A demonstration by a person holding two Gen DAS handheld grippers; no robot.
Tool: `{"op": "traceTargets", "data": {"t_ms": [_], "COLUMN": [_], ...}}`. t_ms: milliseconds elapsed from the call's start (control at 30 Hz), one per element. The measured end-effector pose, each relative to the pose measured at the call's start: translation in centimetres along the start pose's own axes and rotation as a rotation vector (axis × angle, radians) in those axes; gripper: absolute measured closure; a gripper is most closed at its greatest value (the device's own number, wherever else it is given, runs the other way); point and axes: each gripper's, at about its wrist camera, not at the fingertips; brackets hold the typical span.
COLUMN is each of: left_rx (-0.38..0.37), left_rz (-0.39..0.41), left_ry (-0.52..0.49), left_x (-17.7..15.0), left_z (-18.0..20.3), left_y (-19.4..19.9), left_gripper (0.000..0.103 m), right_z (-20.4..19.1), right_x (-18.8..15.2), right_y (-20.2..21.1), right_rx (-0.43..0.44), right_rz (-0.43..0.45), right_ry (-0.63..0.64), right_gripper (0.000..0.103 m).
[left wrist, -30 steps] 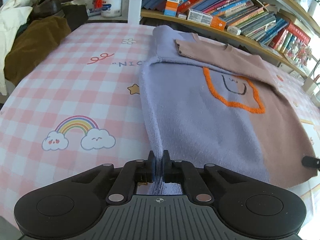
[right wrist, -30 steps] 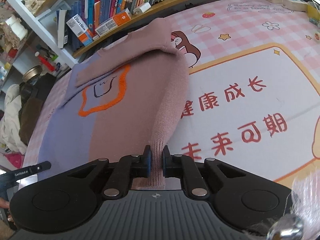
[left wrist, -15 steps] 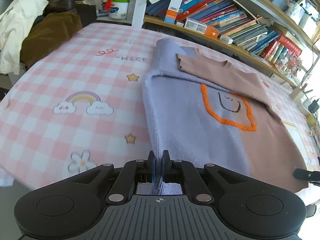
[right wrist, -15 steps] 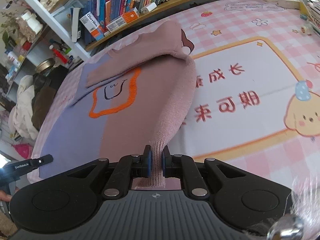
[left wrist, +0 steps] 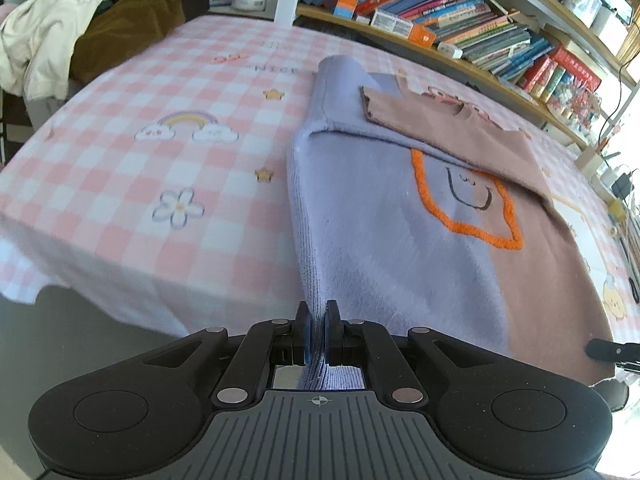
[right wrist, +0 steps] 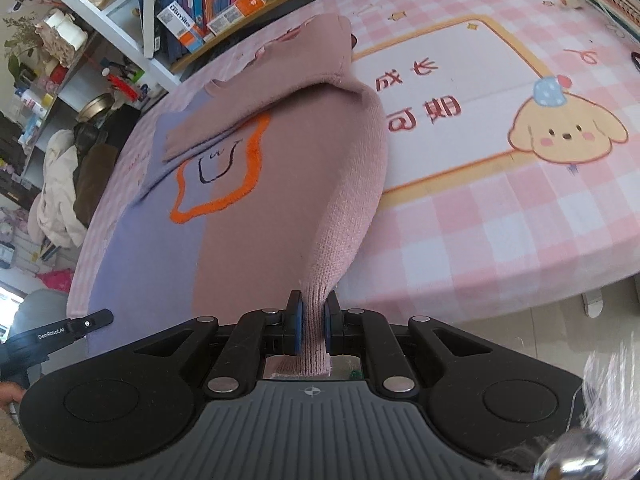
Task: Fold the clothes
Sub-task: 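Lift the hem with both grippers, then carry the hem with both grippers over the body toward the collar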
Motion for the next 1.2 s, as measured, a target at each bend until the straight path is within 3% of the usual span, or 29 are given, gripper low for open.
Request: {"op": "traceTargets", "data": {"t_ms": [133,300,433,633,900,1200], "left_rx": [-0.011,-0.054,-0.102,-0.183,-0.222,-0.228], "left_rz": [0.011,0.078,0.139,0.218,0.252,0.22], "left_ry": [-0.007,-0.001,0.061,0.18,0.215,0.227], "left_x": [0.0,1.8,4.1,8.2,13.9,19.4], "left_z": [0.6,1.2,1.1,0.2,0.6,1.3], "left_y": [0.7,2.1,2.8,2.2,-0.6,-5.5], "left_gripper": [0.098,0.098,0.098,0.098,0.098,0.097], "right_z": [-0.2,-1.8,-2.8,-3.6,-4.4,-4.1], "right_x": [-0.2,1.1,3.5,8.3,13.2,19.5], "right_y": [0.7,2.1,3.4,3.3,0.9,-4.0], "right_rx": [0.007,0.05,0.078,0.091,0.057,0.026], "right_rz": [0.019,0.108,0.223,0.328,0.37,0.371], "right_ry": [0.014,0.061,0.104,0.142,0.162,0.084], "right_gripper": [0.094,0.094,0.094,0.094,0.094,0.094]}}
Point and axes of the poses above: each gripper's, at about its wrist camera, not at the fingertips, and y roughly against the way its jaws point, z to its right, x to its top, and after that the axes turned 9 degrees about x, right-handed
